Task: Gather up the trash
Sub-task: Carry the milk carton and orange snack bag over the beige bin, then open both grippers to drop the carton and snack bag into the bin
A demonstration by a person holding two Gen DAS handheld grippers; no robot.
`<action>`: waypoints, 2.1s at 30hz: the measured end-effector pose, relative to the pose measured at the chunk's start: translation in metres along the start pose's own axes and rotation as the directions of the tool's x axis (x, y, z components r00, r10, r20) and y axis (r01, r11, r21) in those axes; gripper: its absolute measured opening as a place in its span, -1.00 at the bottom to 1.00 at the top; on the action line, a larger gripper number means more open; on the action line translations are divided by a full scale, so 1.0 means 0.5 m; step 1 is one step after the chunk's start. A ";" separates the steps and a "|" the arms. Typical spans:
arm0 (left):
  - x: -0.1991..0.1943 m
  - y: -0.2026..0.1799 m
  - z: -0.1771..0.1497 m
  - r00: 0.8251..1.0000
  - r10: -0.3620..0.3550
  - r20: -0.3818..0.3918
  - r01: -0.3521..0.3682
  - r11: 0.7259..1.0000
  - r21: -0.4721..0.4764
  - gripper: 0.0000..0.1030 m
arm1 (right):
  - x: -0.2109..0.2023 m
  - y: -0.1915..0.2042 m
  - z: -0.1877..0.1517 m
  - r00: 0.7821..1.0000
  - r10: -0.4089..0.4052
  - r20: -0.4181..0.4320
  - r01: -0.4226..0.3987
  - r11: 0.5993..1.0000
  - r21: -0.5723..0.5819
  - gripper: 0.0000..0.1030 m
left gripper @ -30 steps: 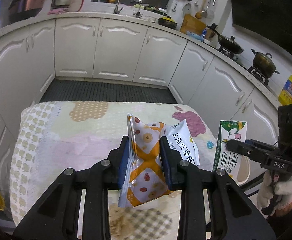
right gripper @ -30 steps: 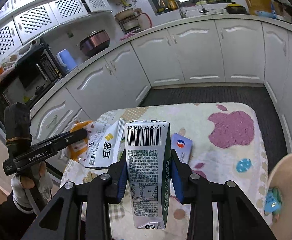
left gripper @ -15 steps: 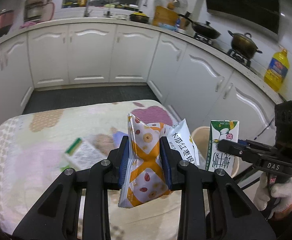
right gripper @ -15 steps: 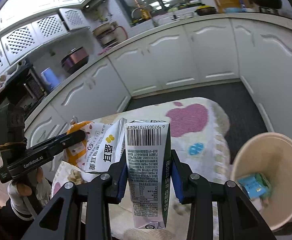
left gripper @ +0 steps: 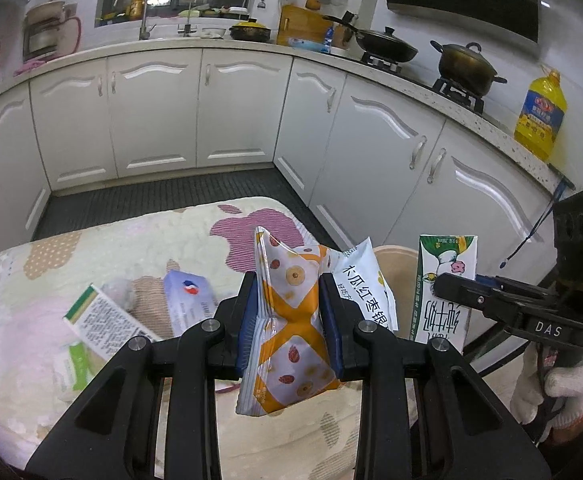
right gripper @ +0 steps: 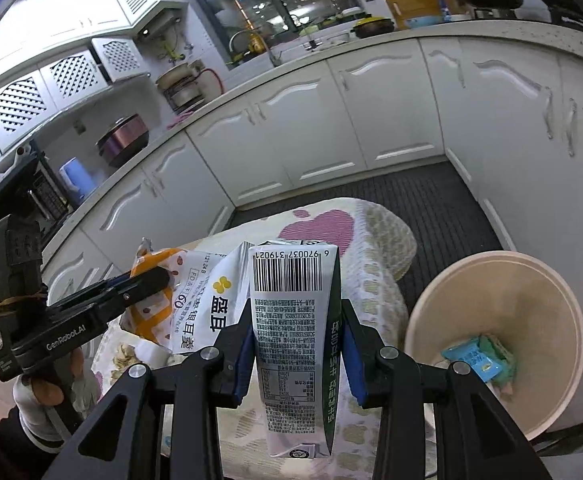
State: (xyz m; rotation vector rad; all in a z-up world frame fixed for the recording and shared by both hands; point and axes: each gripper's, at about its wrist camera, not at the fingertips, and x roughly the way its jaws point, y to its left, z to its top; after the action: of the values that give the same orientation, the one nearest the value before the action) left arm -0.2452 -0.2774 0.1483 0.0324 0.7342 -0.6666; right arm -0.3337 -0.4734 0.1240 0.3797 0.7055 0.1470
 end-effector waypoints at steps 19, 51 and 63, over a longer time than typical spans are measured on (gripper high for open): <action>0.097 -0.133 0.005 0.999 -0.030 -0.022 0.032 0.996 0.078 -0.46 | -0.049 -0.123 -0.027 0.994 -0.105 0.012 0.103 0.991 0.079 -0.29; 0.316 -0.241 -0.014 0.981 -0.058 -0.187 0.071 0.996 0.062 -0.12 | -0.031 -0.305 -0.067 0.940 -0.337 -0.062 0.342 0.911 0.231 -0.06; 0.274 -0.214 -0.011 0.988 -0.035 -0.148 0.045 0.997 0.066 -0.12 | -0.004 -0.265 -0.073 0.940 -0.334 -0.077 0.342 0.924 0.173 -0.02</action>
State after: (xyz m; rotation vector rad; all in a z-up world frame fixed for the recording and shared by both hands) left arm -0.2347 -0.4367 0.0791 0.1312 0.8550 -0.7336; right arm -0.3587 -0.5856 0.0484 0.4262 0.8228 -0.2401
